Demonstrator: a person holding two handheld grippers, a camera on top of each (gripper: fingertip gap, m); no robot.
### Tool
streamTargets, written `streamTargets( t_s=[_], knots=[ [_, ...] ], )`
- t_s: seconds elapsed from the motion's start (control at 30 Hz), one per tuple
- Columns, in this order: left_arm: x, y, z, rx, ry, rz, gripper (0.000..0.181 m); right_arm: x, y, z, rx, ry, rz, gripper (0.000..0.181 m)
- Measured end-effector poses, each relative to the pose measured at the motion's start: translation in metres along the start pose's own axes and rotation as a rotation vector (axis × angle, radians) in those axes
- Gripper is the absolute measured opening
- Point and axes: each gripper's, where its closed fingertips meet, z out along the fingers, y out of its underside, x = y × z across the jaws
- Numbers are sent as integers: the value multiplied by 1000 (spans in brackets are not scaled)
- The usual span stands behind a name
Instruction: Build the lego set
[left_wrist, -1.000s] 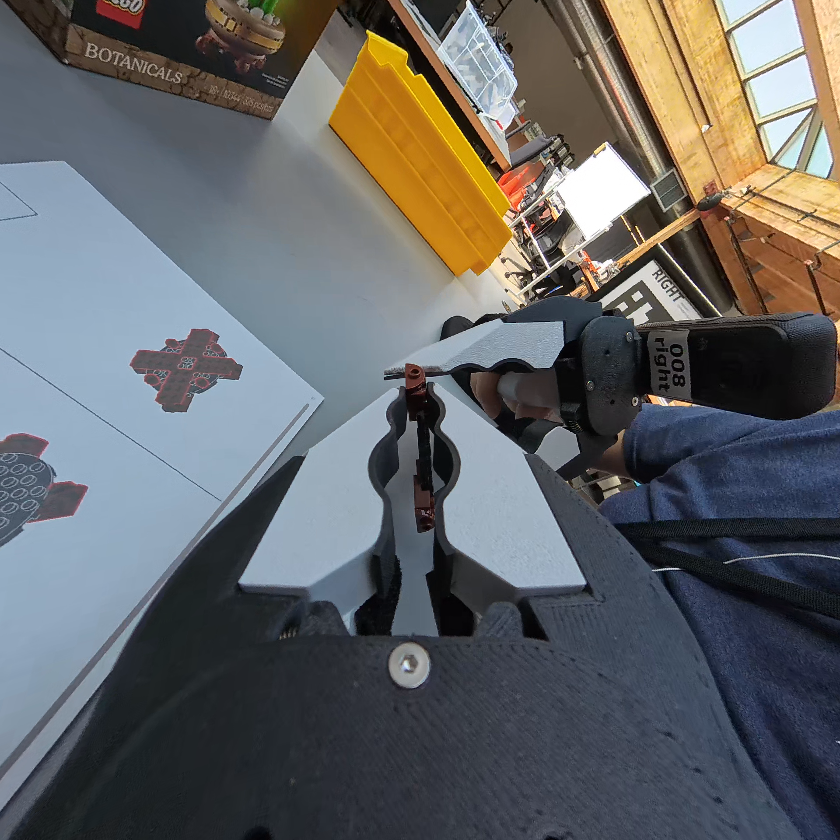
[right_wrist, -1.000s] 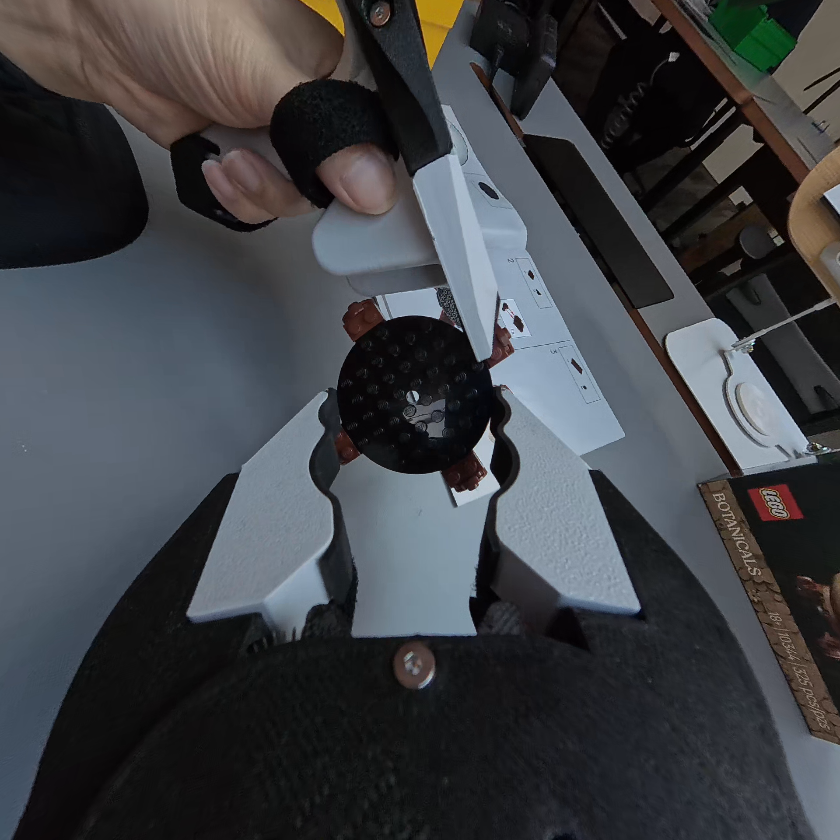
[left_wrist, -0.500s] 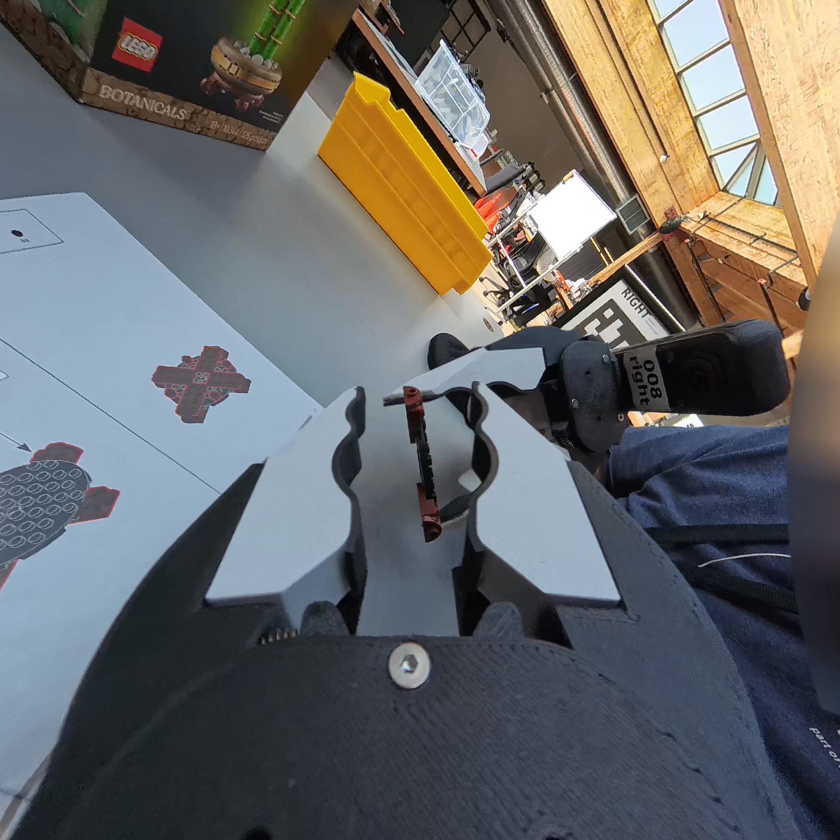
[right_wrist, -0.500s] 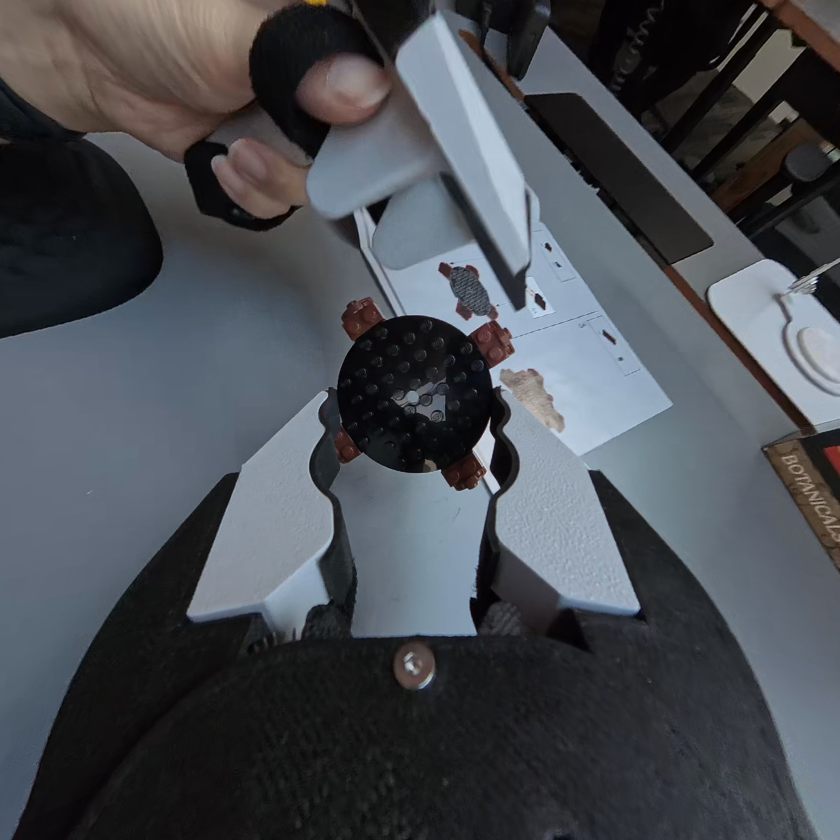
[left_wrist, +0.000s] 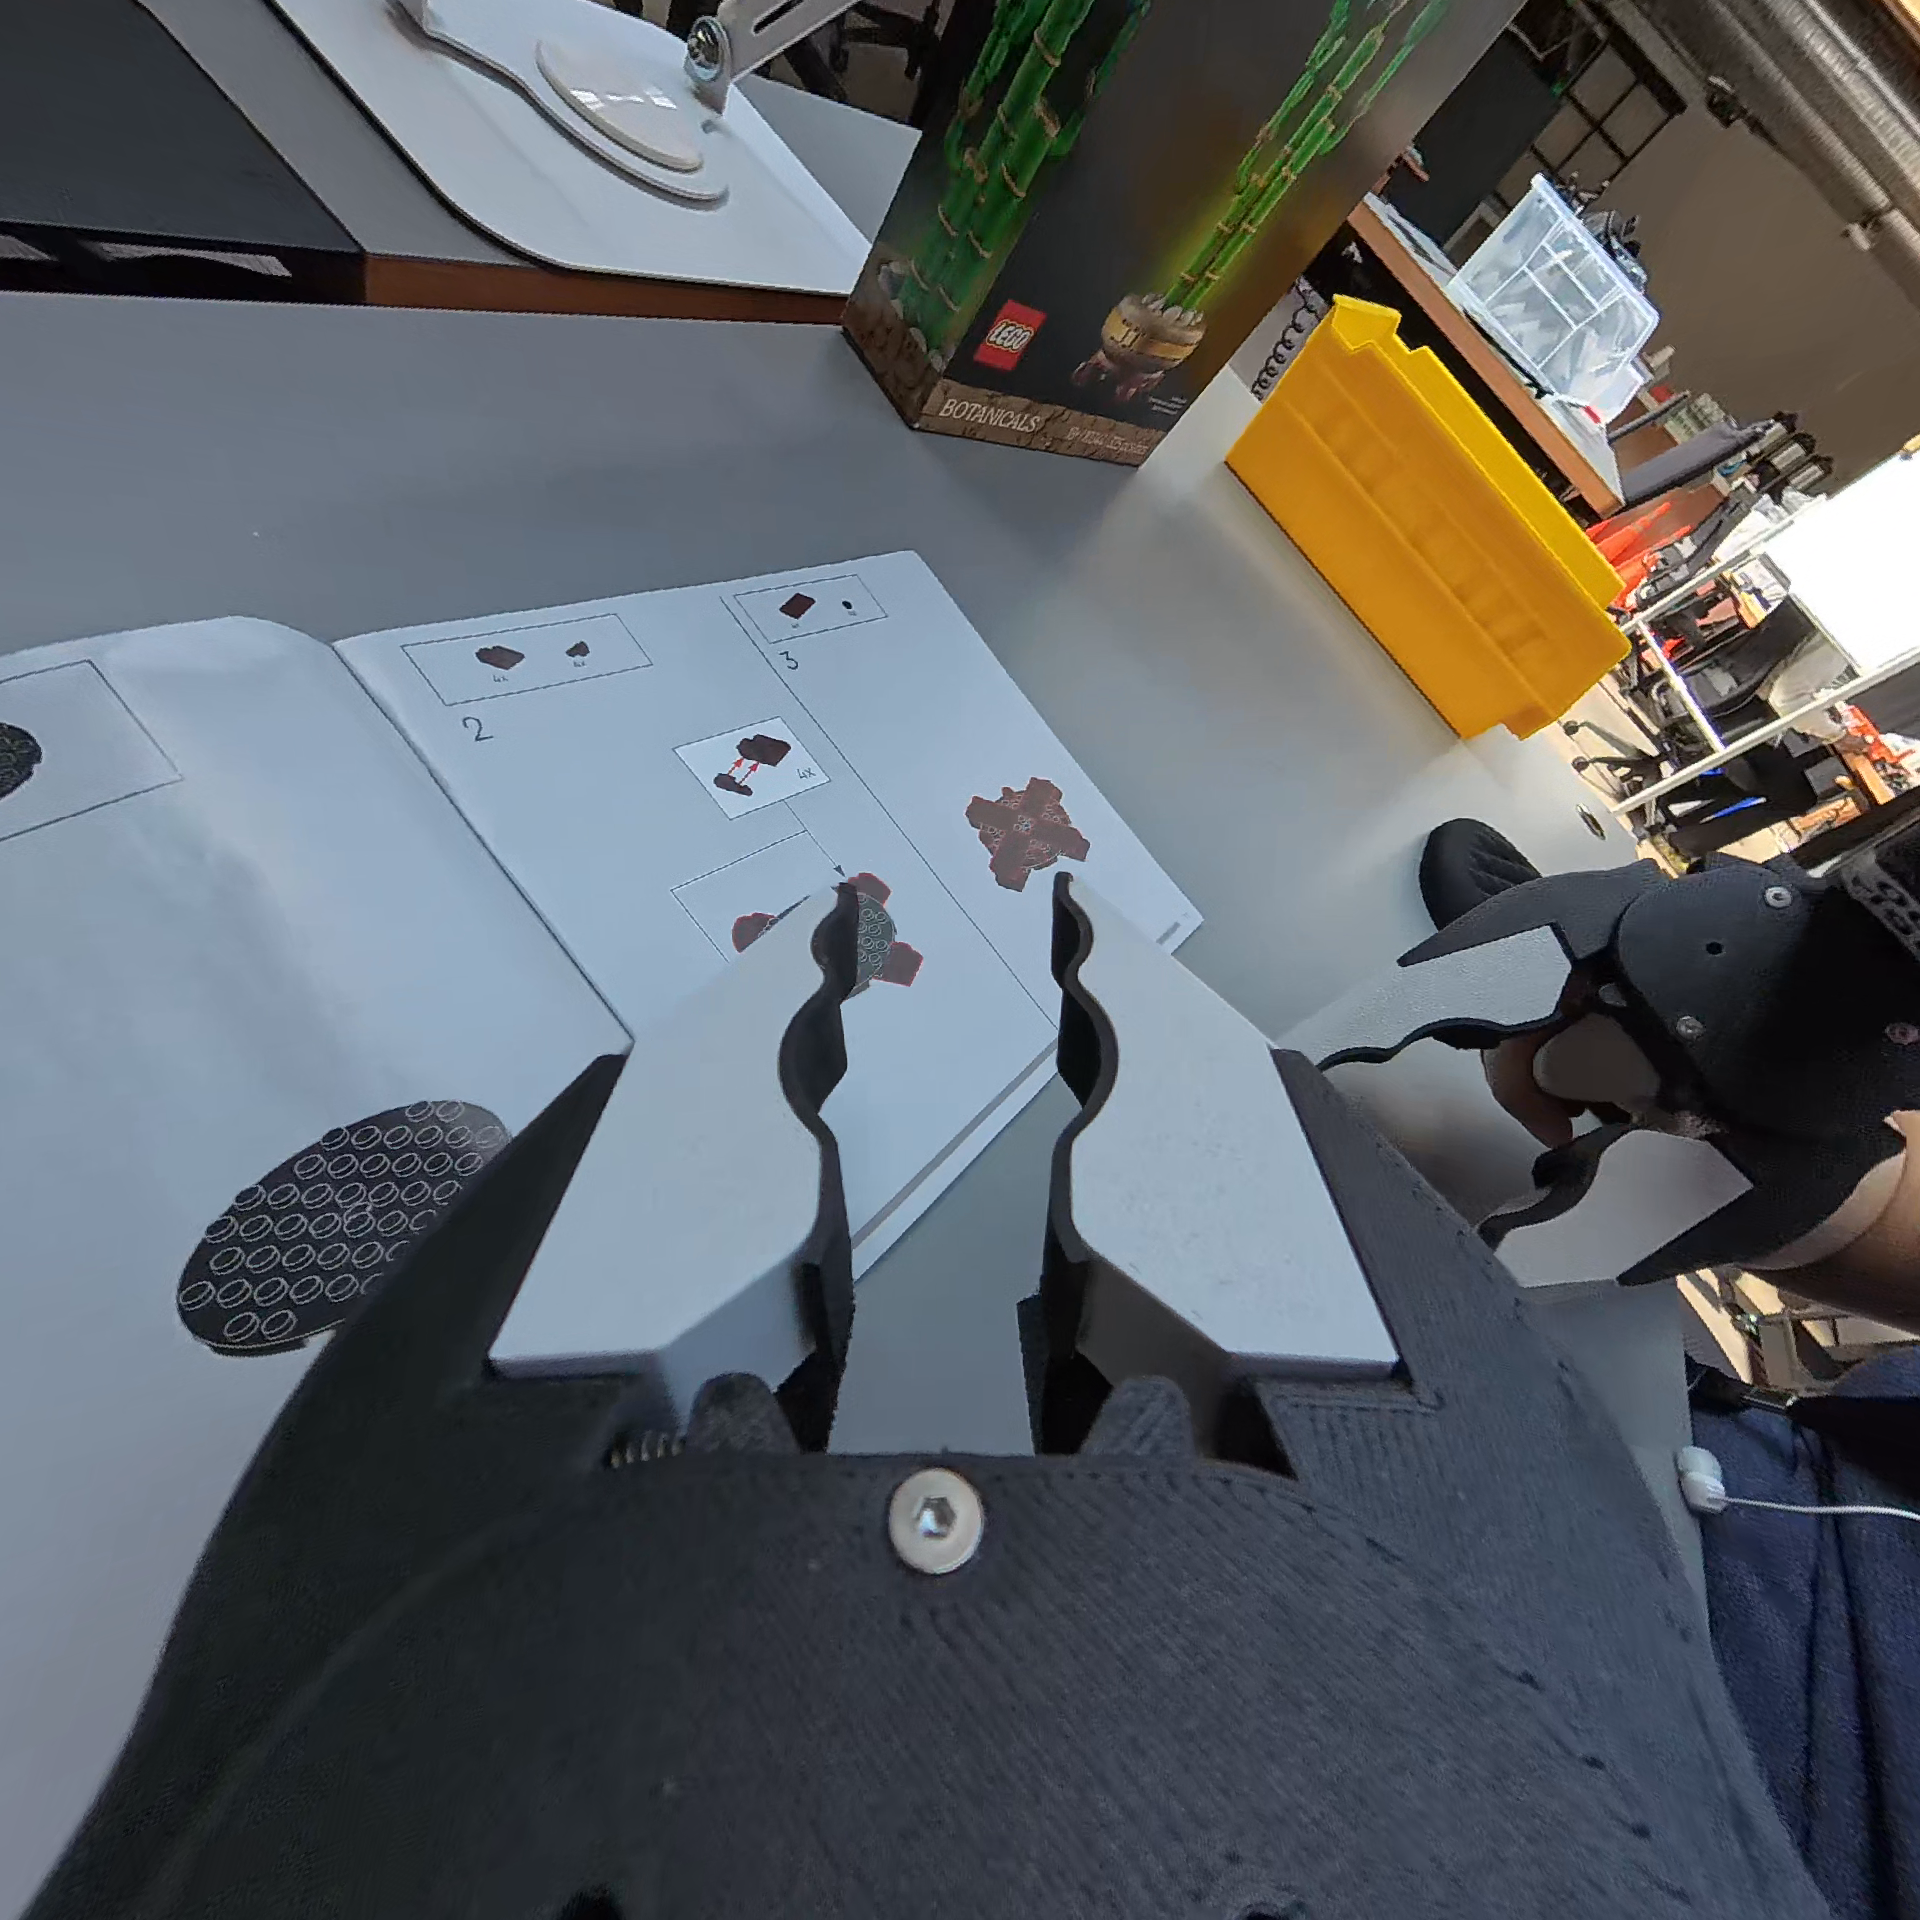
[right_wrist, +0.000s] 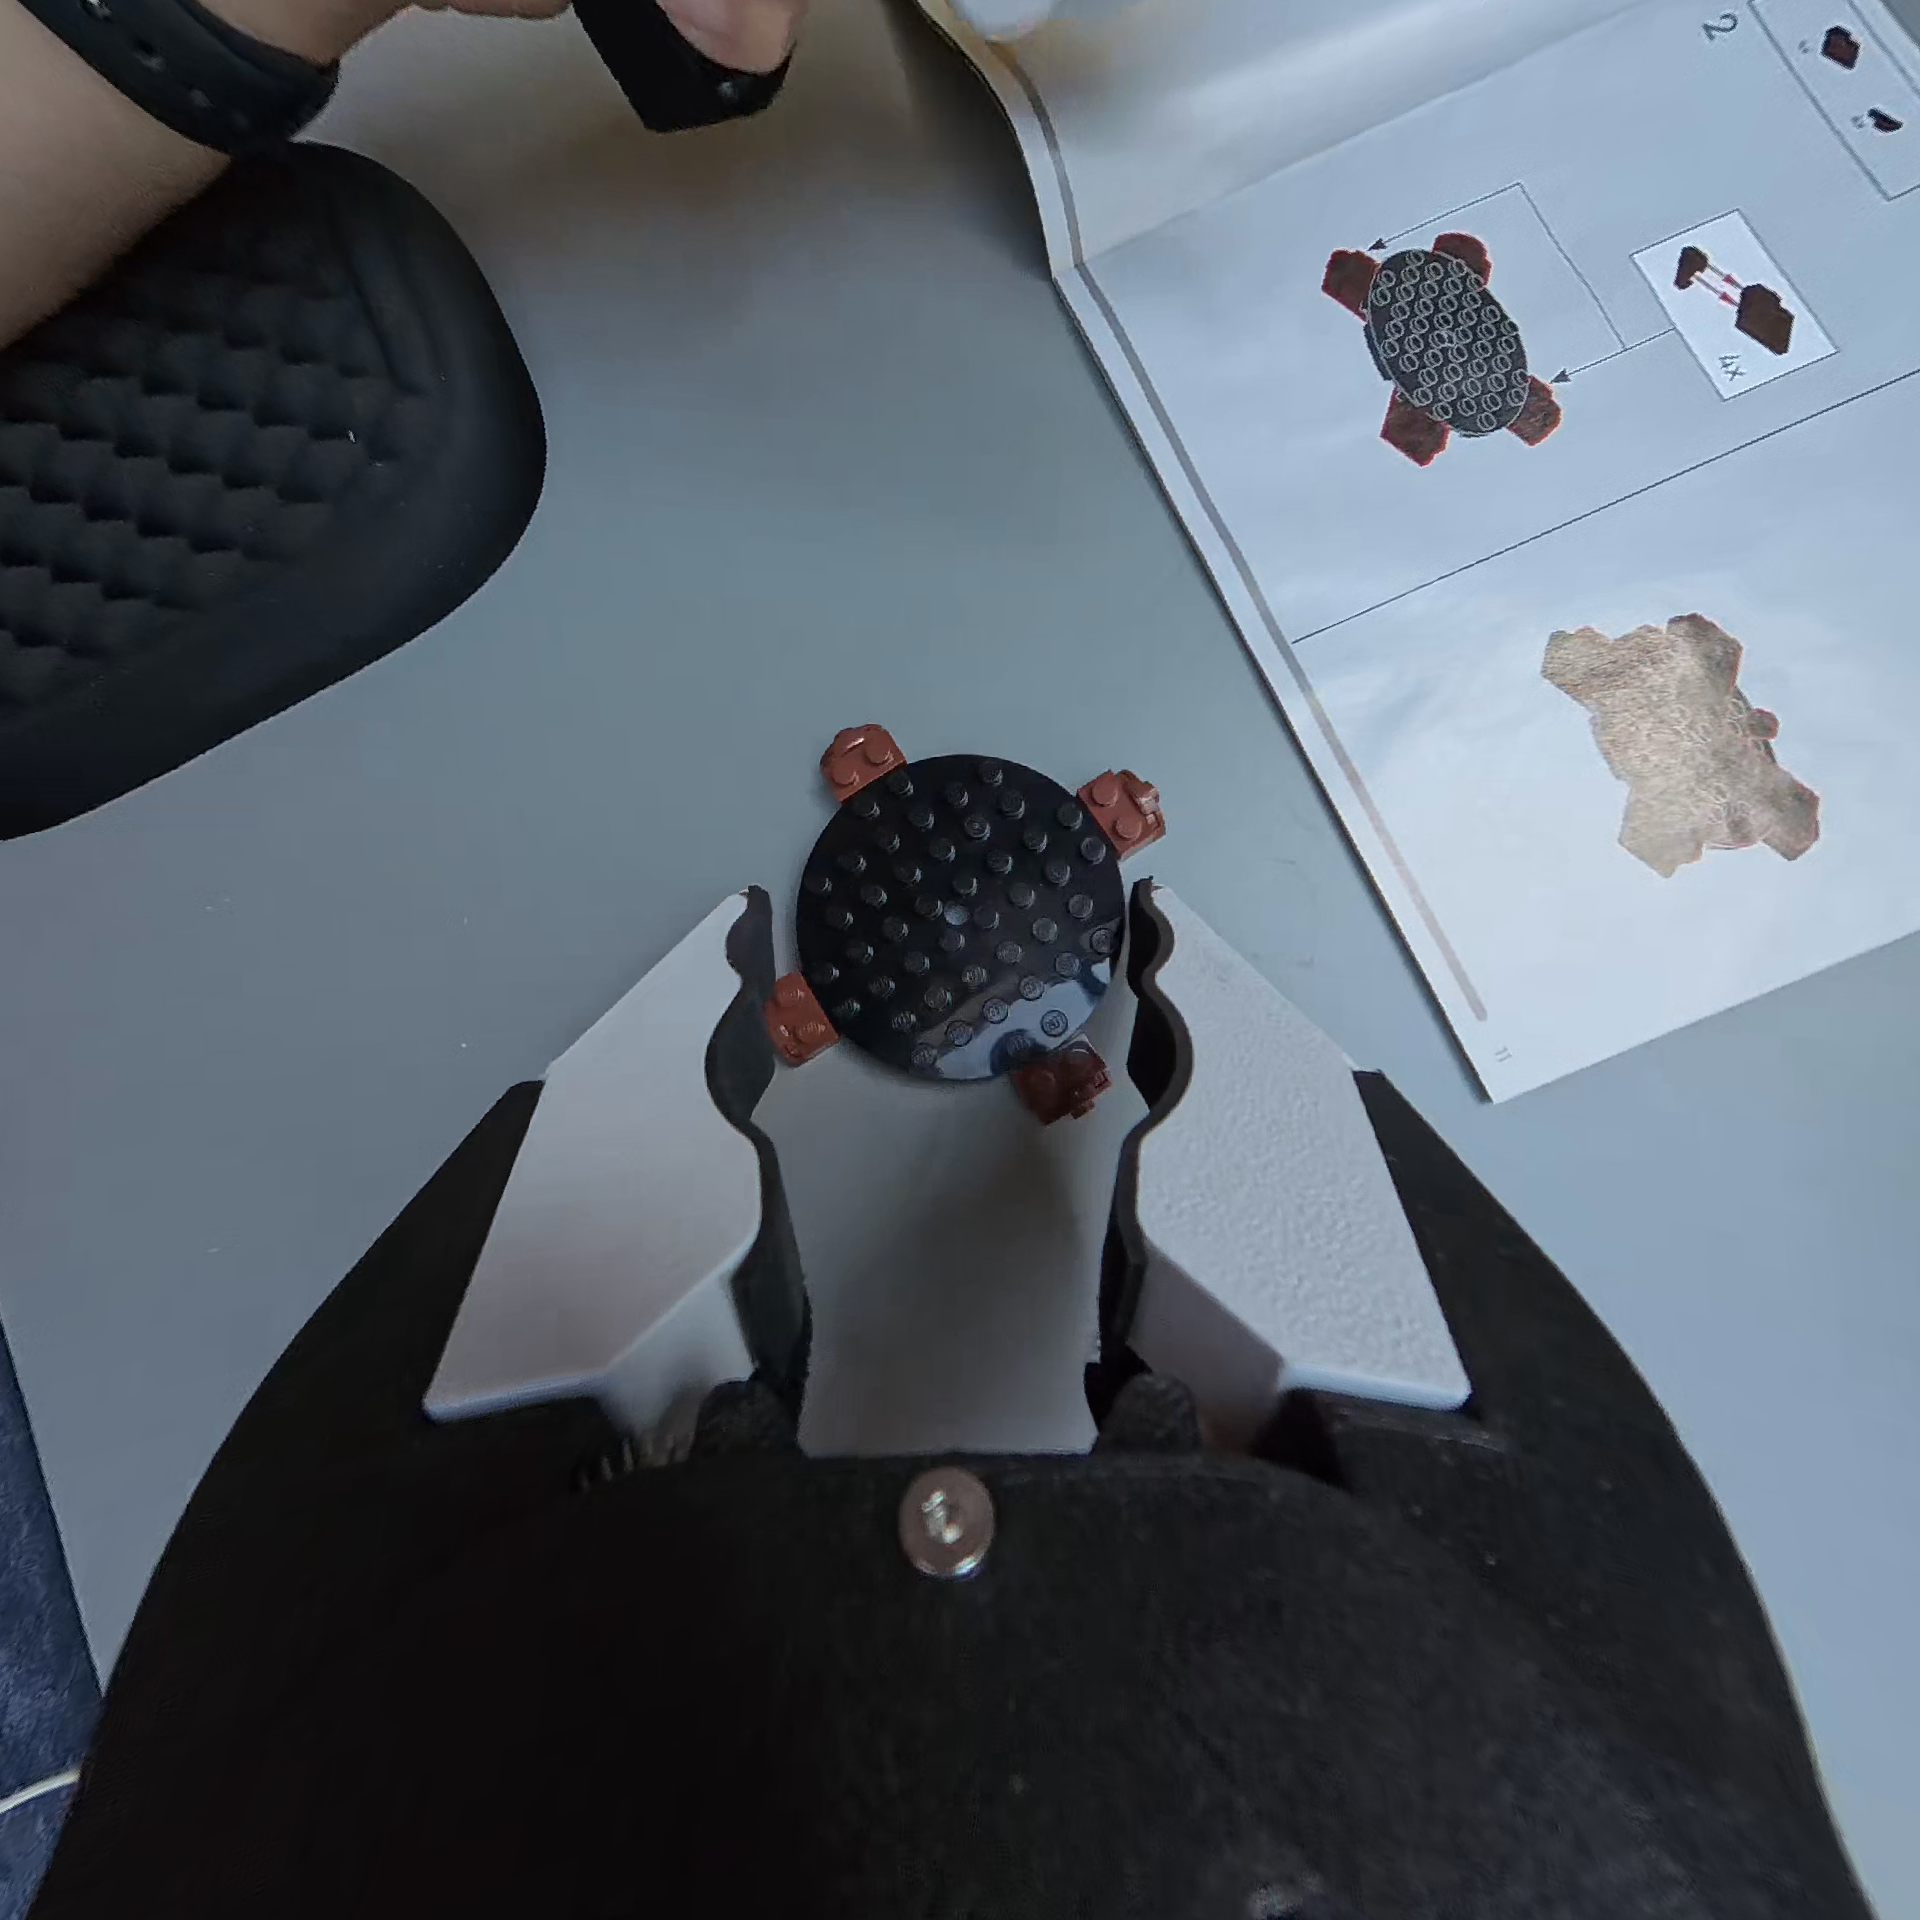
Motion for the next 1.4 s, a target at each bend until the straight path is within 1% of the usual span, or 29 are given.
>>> streamTargets(
  t_s=[0.07,0.2,0.23,0.3,0.33,0.5,0.53,0.57,0.6,0.67,0.7,0.73,0.8,0.83,0.87,0.97,1.03,1.07,1.1,1.13,1.17,1.2,1.27,1.33,1.4],
  knots=[
    [-2,-1,0,16,-8,10,35,4,-3,-6,48,-19,-5,69],
    [5,-13,-5,85,8,58,33,-3,-15,-22,190,-105,-265,51],
    [5,-16,-7,103,4,78,33,-9,-14,-24,212,-154,-310,43],
    [7,-20,-10,133,3,105,32,-16,-13,-25,234,-231,-333,21],
    [7,-22,-11,142,4,107,32,-15,-12,-22,235,-245,-318,20],
    [7,-20,-9,137,21,93,32,-11,-13,-7,199,-212,-323,22],
    [7,-19,-8,132,24,93,32,-7,-7,-1,153,-190,-317,17],
    [8,-18,-7,125,25,94,32,-5,-5,4,140,-173,-311,14],
    [8,-17,-7,119,27,97,32,-6,-3,5,129,-187,-302,13],
    [9,-16,-6,115,24,107,32,-7,-4,3,127,-199,-275,11],
    [9,-16,-6,113,23,113,33,-7,-6,2,137,-197,-278,16],
    [9,-16,-6,110,23,117,33,-6,-11,-2,167,-191,-277,26],
    [9,-16,-6,111,20,122,34,-6,-19,-11,221,-213,-274,26],
    [9,-16,-6,112,21,123,34,-2,-19,-13,220,-217,-280,27],
    [9,-16,-6,112,22,122,34,1,-16,-14,209,-219,-298,29],
    [9,-15,-5,113,28,121,34,-2,-9,-16,205,-304,-364,30],
    [9,-15,-4,112,28,128,34,4,1,-11,151,-314,-367,30],
    [10,-14,-4,111,30,133,34,8,6,-6,122,-299,-363,34],
    [10,-13,-3,104,31,137,34,7,3,-7,143,-314,-346,30],
    [10,-12,-2,97,30,142,34,6,4,-8,132,-324,-342,30],
    [9,-11,-1,92,27,149,34,6,2,-10,137,-317,-352,30],
    [9,-10,-1,85,25,158,35,7,-3,-14,175,-298,-371,30],
    [9,-9,0,74,15,193,36,9,-20,-32,292,-290,-371,30],
    [3,-5,0,38,-36,255,36,13,-37,-57,407,-336,-267,29],
    [-6,1,-1,-12,-112,334,33,24,-45,-73,435,-383,-90,29]
  ],
)
